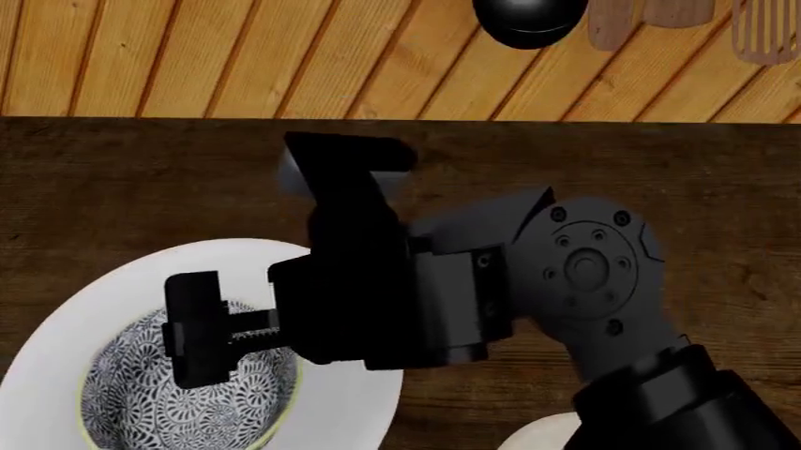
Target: Stack the bowls from largest to smallest.
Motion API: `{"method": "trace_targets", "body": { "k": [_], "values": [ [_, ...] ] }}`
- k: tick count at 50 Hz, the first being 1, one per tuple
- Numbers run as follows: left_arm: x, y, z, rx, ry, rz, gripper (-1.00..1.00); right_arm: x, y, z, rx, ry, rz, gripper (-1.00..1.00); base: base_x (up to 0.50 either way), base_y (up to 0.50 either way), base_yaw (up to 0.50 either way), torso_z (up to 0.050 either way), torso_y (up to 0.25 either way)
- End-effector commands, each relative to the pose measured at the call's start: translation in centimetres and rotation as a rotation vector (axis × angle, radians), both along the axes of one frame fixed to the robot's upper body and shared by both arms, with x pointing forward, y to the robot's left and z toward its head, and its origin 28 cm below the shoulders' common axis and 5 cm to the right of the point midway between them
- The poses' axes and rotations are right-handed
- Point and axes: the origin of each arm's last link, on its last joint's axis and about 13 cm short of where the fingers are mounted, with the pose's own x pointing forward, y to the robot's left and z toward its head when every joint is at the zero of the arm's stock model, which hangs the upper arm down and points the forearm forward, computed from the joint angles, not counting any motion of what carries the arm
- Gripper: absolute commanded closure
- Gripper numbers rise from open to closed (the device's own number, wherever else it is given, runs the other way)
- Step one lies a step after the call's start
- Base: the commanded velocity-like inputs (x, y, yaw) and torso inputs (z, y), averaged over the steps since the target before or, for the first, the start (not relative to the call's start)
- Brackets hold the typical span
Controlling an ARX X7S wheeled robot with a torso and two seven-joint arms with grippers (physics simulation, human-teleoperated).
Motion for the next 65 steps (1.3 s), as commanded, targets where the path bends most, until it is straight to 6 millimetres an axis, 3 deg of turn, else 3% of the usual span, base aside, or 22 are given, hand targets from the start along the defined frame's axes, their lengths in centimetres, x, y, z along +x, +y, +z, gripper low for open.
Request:
{"method": "trace_targets", "body": {
  "k": [1, 12, 17, 24, 31, 37, 51, 65],
  "values": [
    [-0.1, 0.0, 0.0, 0.001, 0.001, -0.004, -1.0, -0.3, -0.5, 1.6, -0.022, -0.092, -0.038, -1.0, 0.0, 0.0, 0.0, 0.0, 0.0],
    [-0.1, 0.0, 0.0, 0.002, 0.0, -0.004, -1.0, -0.8, -1.0, 1.8, -0.028, -0.132, -0.055, -1.0, 0.0, 0.0, 0.0, 0.0, 0.0],
    [-0.3, 0.4, -0.1, -0.001, 0.001, 0.0, -1.0, -2.0, -2.0, 2.6, -0.026, -0.171, -0.053, -1.0, 0.0, 0.0, 0.0, 0.0, 0.0],
    [0.2, 0.3, -0.4, -0.003, 0.009, 0.009, -1.0, -6.3, -4.7, 4.2, -0.019, -0.296, -0.075, -1.0, 0.0, 0.0, 0.0, 0.0, 0.0],
    [0.2, 0.3, -0.3, -0.012, 0.008, 0.012, -1.0, -11.1, -8.9, 5.3, -0.074, -0.379, -0.182, -1.0, 0.0, 0.0, 0.0, 0.0, 0.0],
    [0.1, 0.3, -0.3, -0.014, 0.013, 0.008, -1.0, -16.0, -12.0, 4.1, -0.127, -0.402, -0.297, -1.0, 0.0, 0.0, 0.0, 0.0, 0.0],
    [0.0, -0.2, -0.5, -0.003, 0.021, -0.017, -1.0, -22.4, -18.7, 2.2, -0.29, -0.311, -0.599, -1.0, 0.0, 0.0, 0.0, 0.0, 0.0],
    [0.1, -0.4, -0.7, 0.005, 0.022, -0.027, -1.0, -22.4, -20.2, -0.1, -0.41, -0.276, -0.606, -1.0, 0.0, 0.0, 0.0, 0.0, 0.0]
  ]
}}
